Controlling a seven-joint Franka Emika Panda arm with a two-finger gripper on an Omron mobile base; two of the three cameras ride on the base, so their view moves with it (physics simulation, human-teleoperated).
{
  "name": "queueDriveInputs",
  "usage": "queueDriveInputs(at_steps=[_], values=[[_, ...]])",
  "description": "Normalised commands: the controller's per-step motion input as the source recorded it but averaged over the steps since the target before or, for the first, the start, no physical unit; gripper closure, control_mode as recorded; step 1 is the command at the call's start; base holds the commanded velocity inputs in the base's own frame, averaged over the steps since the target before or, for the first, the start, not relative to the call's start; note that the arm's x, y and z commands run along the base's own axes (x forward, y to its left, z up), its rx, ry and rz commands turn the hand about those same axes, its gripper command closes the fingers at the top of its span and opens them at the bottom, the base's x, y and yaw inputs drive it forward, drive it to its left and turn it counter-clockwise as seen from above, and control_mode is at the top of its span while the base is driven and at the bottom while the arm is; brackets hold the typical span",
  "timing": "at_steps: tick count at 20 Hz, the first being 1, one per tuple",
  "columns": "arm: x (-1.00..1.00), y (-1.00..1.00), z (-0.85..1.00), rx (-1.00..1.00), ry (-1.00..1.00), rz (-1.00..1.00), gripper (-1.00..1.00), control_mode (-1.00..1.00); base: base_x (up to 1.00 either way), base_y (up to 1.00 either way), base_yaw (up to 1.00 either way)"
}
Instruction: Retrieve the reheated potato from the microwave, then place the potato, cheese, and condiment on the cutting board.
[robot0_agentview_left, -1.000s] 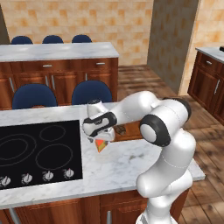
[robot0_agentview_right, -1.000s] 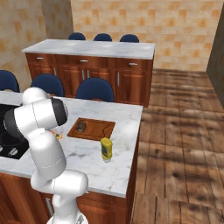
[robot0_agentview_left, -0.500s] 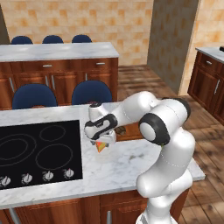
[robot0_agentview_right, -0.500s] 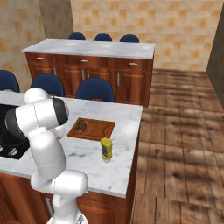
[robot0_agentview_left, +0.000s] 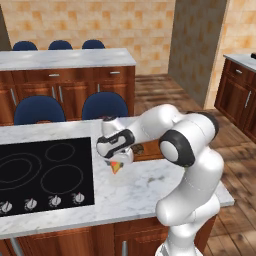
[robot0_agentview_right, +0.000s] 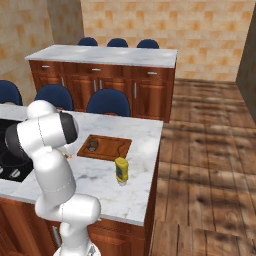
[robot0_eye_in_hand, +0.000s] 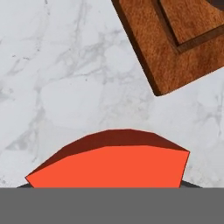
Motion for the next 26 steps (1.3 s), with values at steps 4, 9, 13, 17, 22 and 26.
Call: queueDriveInputs(at_steps=[4,9,13,17,22,26], values=[[-0.01,-0.24,0.33,0.0,0.11,0.0,1.0,-1.0,0.0,0.0,0.0],[-0.09,-0.3,0.5,0.0,0.17,0.01,1.0,-1.0,0.0,0.0,0.0],[-0.09,-0.25,0.56,0.0,0.14,0.01,1.0,-1.0,0.0,0.0,0.0],[-0.02,-0.24,0.56,-0.04,0.17,0.0,1.0,-1.0,0.0,0.0,0.0],[-0.02,-0.31,0.5,-0.08,0.17,0.0,1.0,-1.0,0.0,0.0,0.0],[0.0,-0.36,0.49,-0.1,0.15,0.04,1.0,-1.0,0.0,0.0,0.0]])
